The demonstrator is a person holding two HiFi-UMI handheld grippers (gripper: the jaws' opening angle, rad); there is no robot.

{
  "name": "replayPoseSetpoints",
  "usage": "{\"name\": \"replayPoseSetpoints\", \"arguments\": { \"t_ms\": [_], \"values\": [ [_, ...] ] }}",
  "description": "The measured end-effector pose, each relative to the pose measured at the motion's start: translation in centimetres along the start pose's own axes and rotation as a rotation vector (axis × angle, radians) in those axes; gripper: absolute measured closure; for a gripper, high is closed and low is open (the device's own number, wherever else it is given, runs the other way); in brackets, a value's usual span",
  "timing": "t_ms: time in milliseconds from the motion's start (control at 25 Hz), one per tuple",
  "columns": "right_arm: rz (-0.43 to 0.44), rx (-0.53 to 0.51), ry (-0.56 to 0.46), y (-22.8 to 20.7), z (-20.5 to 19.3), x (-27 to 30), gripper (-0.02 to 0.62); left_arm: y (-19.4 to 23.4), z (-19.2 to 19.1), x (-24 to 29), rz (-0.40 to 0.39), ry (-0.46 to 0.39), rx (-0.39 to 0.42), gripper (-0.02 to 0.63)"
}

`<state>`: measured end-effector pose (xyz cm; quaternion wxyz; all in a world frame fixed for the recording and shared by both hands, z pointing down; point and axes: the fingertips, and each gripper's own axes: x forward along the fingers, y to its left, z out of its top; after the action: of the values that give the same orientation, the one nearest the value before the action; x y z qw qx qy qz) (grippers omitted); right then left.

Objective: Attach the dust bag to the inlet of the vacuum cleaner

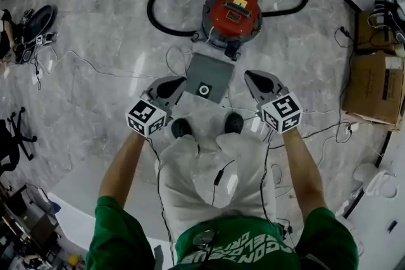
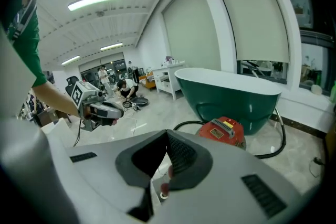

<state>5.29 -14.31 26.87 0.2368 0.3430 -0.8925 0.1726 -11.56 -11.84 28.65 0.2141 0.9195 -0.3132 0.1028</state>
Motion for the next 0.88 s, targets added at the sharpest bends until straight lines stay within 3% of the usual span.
{"name": "replayPoseSetpoints", "arguments": {
  "t_ms": [320, 560, 720, 880],
  "values": [
    [0.135, -0.127, 0.043, -0.6, -14.2, 10.3, 0.588, 4.8, -15.5, 7.4, -0.109, 0.049, 0.089, 0.603],
    [0.224, -0.226, 0.079, -0.8, -24.4, 16.4, 0.588, 7.4, -26.0, 11.4, -0.154, 0.067, 0.254, 0.603],
    [0.285, -0.296, 0.078, 0.0, -29.8, 19.7, 0.588, 9.3, -31.7, 13.5, -0.201, 0.061, 0.277, 0.603],
    [0.297, -0.282, 0.085, 0.0, -34.6, 22.2, 0.588, 10.7, -36.8, 14.9, -0.219, 0.085, 0.280, 0.603]
  ]
}}
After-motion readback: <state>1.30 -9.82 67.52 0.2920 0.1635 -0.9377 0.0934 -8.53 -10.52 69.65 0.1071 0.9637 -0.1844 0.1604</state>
